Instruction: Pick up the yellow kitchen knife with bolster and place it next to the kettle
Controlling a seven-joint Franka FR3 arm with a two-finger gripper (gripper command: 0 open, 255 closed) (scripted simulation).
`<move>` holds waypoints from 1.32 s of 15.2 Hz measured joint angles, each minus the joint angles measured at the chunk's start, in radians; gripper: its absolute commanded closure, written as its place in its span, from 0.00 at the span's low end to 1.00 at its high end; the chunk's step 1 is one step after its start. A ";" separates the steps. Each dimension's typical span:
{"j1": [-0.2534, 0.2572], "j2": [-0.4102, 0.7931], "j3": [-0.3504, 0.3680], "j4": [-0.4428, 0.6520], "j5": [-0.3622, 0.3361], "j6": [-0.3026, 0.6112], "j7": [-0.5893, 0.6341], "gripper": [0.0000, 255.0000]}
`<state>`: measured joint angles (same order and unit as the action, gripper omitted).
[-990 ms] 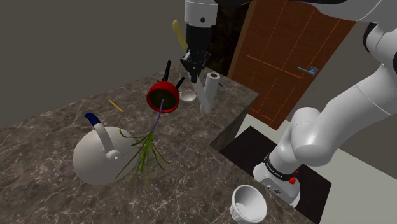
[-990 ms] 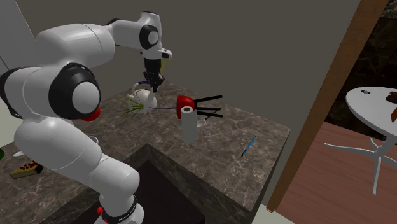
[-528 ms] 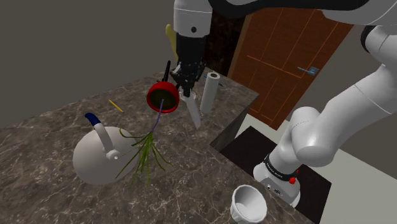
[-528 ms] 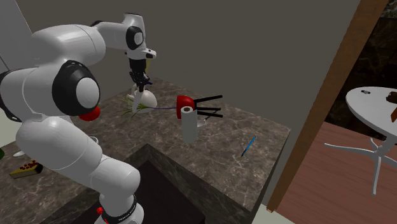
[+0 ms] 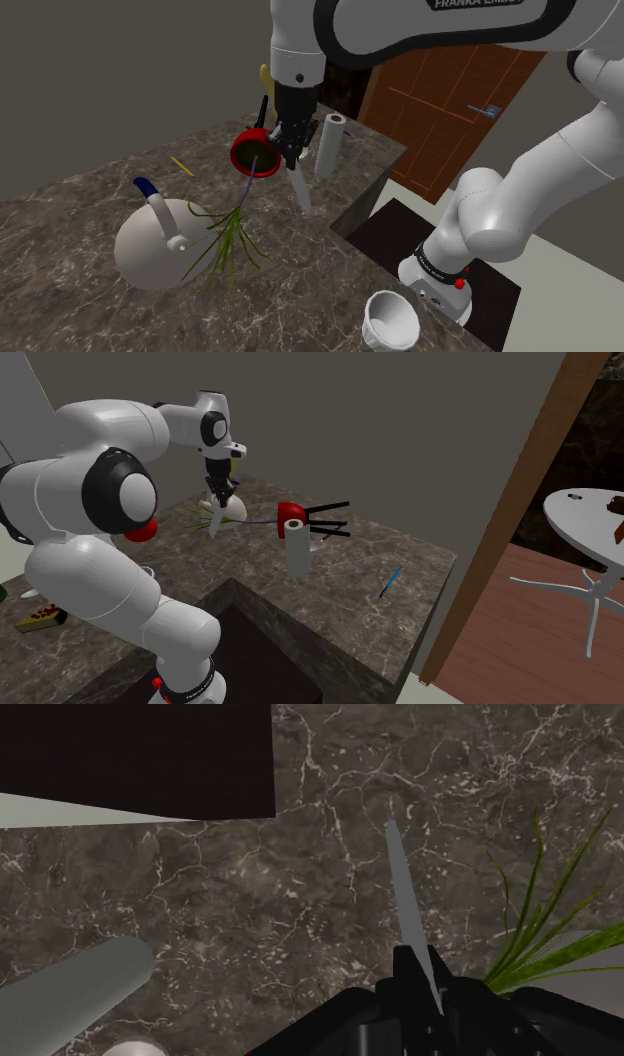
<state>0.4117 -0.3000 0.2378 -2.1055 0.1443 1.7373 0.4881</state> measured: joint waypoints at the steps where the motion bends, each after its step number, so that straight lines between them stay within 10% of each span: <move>1: 0.001 -0.001 0.001 -0.012 0.001 0.011 0.000 1.00; 20: 0.005 0.057 0.019 -0.215 0.006 0.271 -0.012 1.00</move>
<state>0.4168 -0.2428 0.2568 -2.3205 0.1499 2.0086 0.4761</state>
